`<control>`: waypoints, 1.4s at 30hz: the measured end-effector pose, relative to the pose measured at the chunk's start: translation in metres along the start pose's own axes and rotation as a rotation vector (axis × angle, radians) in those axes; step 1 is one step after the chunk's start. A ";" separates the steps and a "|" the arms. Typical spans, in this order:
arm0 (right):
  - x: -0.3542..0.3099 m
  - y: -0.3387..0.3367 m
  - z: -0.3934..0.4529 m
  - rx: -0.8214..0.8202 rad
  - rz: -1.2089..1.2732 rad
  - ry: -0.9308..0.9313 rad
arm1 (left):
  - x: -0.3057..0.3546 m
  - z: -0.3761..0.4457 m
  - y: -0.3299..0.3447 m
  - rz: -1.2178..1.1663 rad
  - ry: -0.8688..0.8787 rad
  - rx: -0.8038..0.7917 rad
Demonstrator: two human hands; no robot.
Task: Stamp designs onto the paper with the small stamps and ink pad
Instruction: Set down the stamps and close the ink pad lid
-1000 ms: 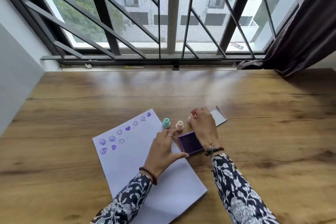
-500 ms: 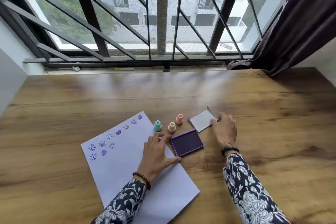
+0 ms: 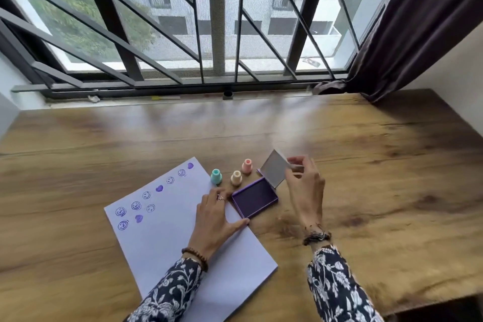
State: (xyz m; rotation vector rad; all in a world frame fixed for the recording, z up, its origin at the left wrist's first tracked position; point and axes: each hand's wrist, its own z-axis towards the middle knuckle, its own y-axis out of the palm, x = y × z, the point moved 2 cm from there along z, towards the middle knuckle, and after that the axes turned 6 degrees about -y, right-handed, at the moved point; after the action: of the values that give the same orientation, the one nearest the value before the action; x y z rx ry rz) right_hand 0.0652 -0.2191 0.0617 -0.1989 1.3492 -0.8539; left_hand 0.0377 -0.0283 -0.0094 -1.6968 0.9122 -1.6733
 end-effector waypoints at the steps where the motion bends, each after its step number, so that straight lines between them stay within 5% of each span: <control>1: -0.006 0.002 -0.010 -0.047 -0.013 -0.056 | 0.000 0.000 0.000 -0.001 0.000 0.001; 6: -0.016 0.012 -0.066 -0.183 -0.317 -0.388 | 0.001 -0.003 -0.001 0.002 0.010 0.020; 13: -0.008 0.027 -0.108 -0.272 -0.522 -0.483 | 0.001 -0.004 -0.002 -0.034 0.007 0.008; 18: -0.008 0.033 -0.107 -0.320 -0.439 -0.415 | -0.001 -0.003 -0.002 -0.027 0.032 -0.015; 25: 0.009 0.040 -0.080 -0.400 -0.237 -0.006 | -0.002 -0.002 -0.002 -0.038 0.027 -0.011; 42: 0.003 0.042 -0.073 -0.386 -0.150 -0.031 | -0.004 0.000 0.001 -0.077 0.030 0.011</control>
State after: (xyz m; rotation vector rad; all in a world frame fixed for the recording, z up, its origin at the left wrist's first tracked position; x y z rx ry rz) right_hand 0.0168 -0.1668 0.0161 -0.6172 1.4743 -0.7038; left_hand 0.0373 -0.0253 -0.0125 -1.7237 0.8599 -1.7554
